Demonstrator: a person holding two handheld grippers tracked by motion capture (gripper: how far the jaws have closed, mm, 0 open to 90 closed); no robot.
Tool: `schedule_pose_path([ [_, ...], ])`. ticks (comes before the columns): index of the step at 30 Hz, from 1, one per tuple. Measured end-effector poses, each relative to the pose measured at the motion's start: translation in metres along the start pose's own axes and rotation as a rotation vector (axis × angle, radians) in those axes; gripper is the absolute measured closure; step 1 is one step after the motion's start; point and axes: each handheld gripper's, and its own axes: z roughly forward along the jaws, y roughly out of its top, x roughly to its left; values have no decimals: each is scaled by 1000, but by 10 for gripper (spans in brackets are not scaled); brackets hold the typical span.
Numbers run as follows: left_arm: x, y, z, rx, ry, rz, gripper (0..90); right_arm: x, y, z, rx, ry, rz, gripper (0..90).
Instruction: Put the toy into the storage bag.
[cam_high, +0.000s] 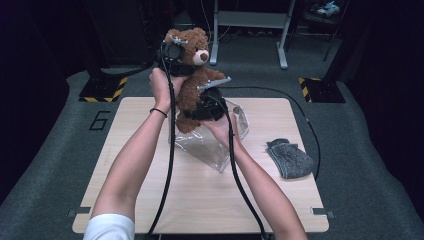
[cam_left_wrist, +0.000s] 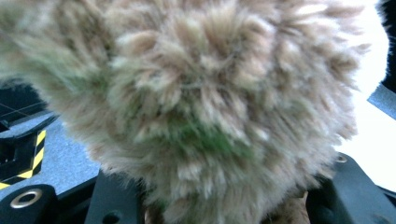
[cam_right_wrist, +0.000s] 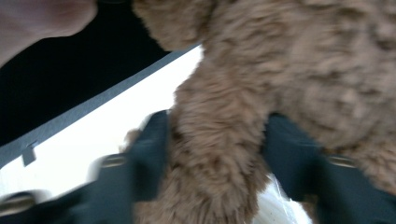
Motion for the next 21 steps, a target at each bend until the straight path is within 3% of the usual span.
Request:
schedule_pose_path([
  [5,0,1,-2,3,-8,10,477,-10,-3,-4,-11,14,33,772],
  [8,-4,3,-4,-2,-8,16,477,-13,-4,-6,-26,13,20,870],
  [20,-4,12,-16,-5,-32,35,471,-17,-2,-23,-28,-23,-14,896],
  [21,-4,12,-17,-2,-37,32,470,-19,-2,-25,-34,-23,-34,896],
])
